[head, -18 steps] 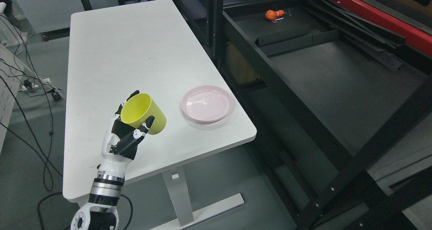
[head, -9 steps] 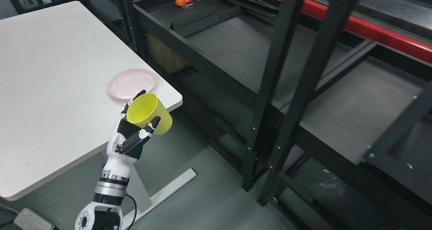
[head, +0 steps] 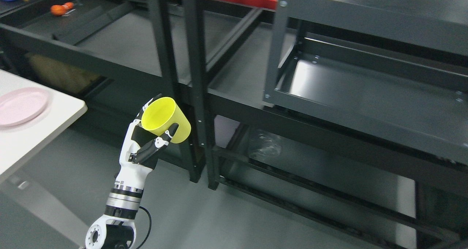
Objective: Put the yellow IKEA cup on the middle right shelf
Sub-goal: 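Hold the cup in the left hand while turning toward the black shelf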
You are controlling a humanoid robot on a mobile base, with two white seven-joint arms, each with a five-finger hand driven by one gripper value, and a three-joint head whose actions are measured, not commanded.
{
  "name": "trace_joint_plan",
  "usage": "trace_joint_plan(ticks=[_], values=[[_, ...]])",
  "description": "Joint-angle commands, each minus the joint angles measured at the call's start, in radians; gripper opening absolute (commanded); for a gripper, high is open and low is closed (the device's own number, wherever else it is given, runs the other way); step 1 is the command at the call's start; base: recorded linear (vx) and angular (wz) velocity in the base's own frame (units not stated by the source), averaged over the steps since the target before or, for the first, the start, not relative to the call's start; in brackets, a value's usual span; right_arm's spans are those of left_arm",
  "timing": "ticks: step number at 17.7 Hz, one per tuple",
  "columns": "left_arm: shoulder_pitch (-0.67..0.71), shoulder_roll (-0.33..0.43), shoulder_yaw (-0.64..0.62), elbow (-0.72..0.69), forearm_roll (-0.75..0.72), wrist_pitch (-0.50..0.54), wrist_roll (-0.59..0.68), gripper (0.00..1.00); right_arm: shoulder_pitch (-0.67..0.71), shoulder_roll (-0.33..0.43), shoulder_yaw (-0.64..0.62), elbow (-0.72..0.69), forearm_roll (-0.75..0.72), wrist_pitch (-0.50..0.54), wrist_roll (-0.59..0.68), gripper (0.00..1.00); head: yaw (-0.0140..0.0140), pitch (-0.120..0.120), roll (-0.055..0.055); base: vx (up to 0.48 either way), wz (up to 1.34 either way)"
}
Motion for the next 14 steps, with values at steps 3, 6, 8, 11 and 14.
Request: trace_joint_plan(ticks=[3,6,8,11,14], values=[[-0.046,0.018,-0.078,0.022,-0.053,0.002,0.000,0.01,0.014,-0.017,0.017,0.000,-0.025,0.000,0.000,0.99,0.0000,0.000,0.000,-0.221,-0.90],[-0.051,0.018,-0.092,0.022,-0.053,0.002,0.000,0.01,0.014,-0.017,0.017,0.000,-0.025,0.000,0.000,0.99,0.0000,-0.001,0.000,-0.176,-0.85],[-0.056,0.018,-0.095,0.020,-0.051,0.001,-0.002,0.01,0.014,-0.017,0.017,0.000,-0.025,0.000,0.000,0.99,0.0000,-0.001,0.000,-0.148,-0.67],[-0.082,0.018,-0.095,0.020,-0.053,-0.011,-0.002,0.01,0.014,-0.017,0.018,0.000,-0.025,0.000,0.000,0.99,0.0000,-0.001,0.000,-0.080,-0.51],[-0.120,0.018,-0.095,0.019,-0.053,-0.013,-0.002,0.02,0.014,-0.017,0.017,0.000,-0.025,0.000,0.000,0.99,0.0000,-0.001,0.000,0.039,-0.07]])
